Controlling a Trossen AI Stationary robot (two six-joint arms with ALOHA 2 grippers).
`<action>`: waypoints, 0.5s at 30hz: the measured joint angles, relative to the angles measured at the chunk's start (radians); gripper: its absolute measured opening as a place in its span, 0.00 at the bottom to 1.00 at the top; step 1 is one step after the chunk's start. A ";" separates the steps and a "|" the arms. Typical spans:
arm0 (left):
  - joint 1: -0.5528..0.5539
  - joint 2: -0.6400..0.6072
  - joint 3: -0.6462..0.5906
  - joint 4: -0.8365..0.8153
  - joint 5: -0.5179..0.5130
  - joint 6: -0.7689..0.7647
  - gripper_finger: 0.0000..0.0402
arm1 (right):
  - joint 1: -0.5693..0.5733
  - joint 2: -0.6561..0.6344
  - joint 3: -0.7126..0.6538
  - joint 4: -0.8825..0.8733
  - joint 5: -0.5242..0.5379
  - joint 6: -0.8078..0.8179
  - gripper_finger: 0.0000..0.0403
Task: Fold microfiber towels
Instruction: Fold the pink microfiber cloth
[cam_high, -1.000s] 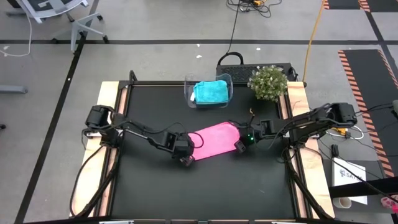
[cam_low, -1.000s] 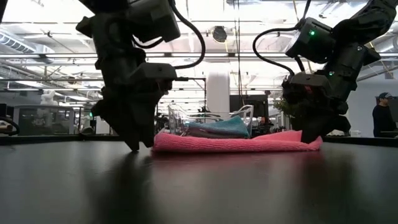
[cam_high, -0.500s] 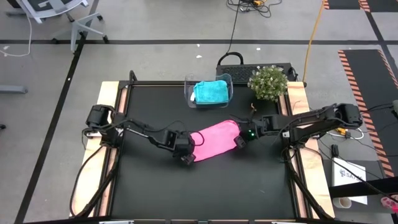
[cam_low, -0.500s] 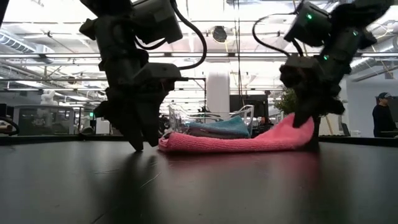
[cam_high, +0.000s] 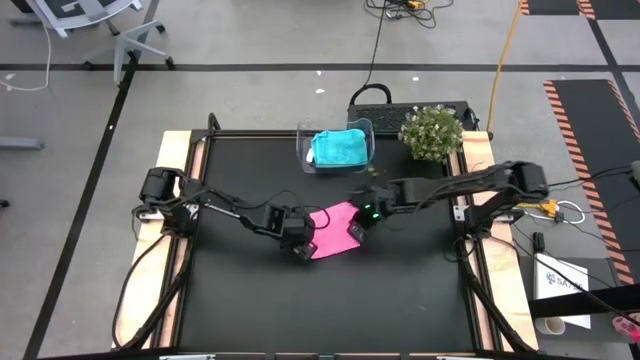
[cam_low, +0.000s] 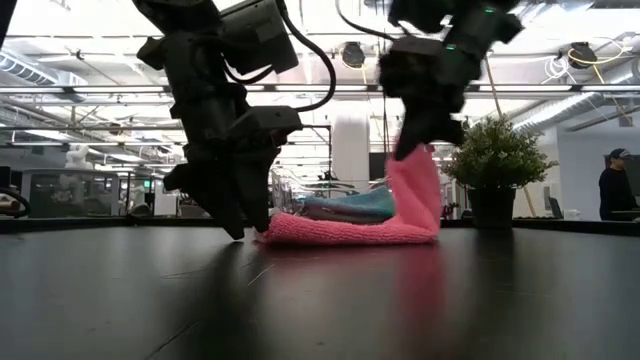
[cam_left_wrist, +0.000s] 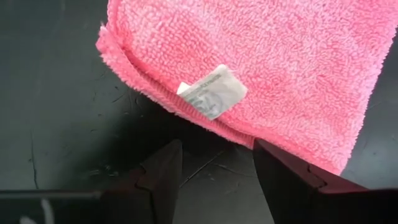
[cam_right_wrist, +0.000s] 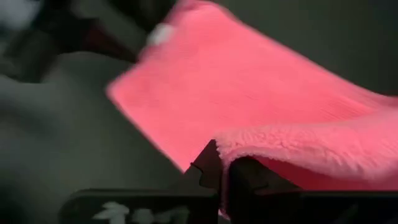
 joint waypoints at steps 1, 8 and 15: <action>0.000 0.000 0.000 -0.001 0.000 0.004 0.50 | 0.009 0.040 0.030 0.015 -0.018 -0.015 0.00; 0.000 -0.001 0.000 -0.009 -0.015 0.027 0.50 | 0.071 0.253 0.233 0.112 -0.188 -0.104 0.00; 0.000 -0.002 0.000 -0.021 -0.023 0.047 0.50 | 0.108 0.318 0.306 0.172 -0.272 -0.155 0.00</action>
